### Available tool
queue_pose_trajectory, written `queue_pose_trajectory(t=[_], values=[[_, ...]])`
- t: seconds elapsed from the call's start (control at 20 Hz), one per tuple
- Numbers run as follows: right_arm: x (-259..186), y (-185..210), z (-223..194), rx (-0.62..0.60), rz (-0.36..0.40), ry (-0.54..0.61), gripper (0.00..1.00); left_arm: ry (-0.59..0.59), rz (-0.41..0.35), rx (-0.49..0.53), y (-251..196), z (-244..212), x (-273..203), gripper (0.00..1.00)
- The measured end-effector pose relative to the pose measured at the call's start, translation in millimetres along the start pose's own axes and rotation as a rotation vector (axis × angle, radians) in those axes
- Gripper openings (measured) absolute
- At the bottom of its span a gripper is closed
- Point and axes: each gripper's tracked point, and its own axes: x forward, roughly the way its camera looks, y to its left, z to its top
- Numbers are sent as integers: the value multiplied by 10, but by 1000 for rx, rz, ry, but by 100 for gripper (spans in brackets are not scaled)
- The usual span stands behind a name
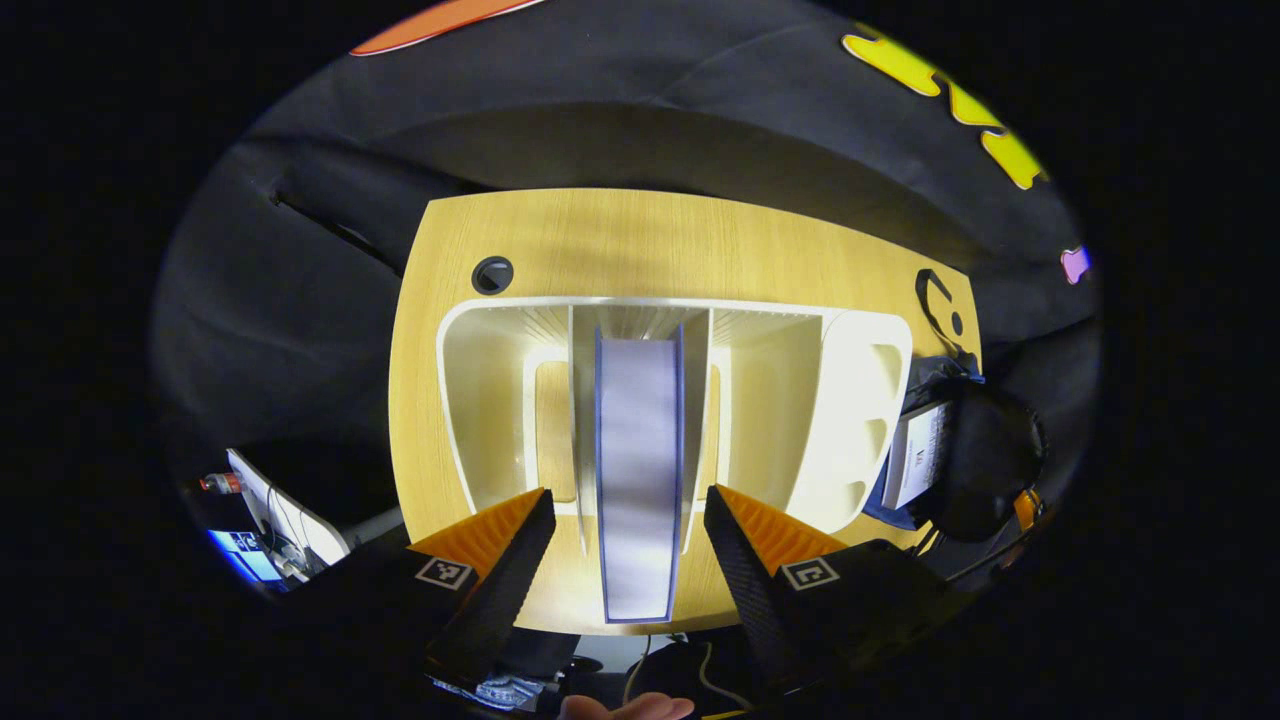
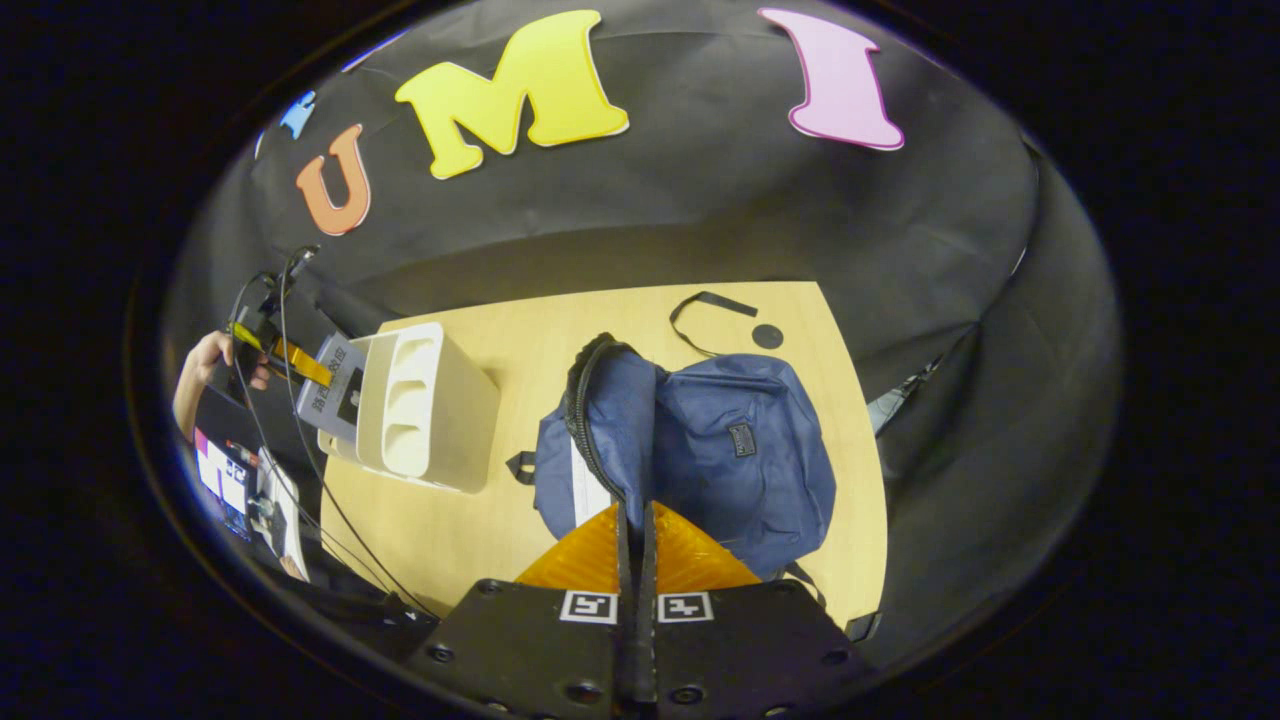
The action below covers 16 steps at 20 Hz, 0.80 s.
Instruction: Open the schoolbag, grab two books from the bookshelf and put them into the schoolbag.
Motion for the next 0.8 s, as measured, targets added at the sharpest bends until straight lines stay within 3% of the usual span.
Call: queue_pose_trajectory(t=[0.15,0.35,0.6,0.65,0.7,0.75,0.8], values=[[19,5,5,5,0,2,0,13,40,18,85,19,104,92],[46,7,16,11,1,6,0,48,33,13,51,-16,196,84],[53,-9,26,13,-1,5,0,62,38,-17,34,-30,289,53],[50,-13,22,12,-2,5,0,67,38,-17,30,-15,296,55],[49,-9,25,12,0,4,0,75,42,-18,48,-14,286,47],[52,-7,23,11,1,4,0,82,46,-24,44,-26,267,47],[50,-8,23,10,3,3,0,90,45,-33,34,-47,263,41]])
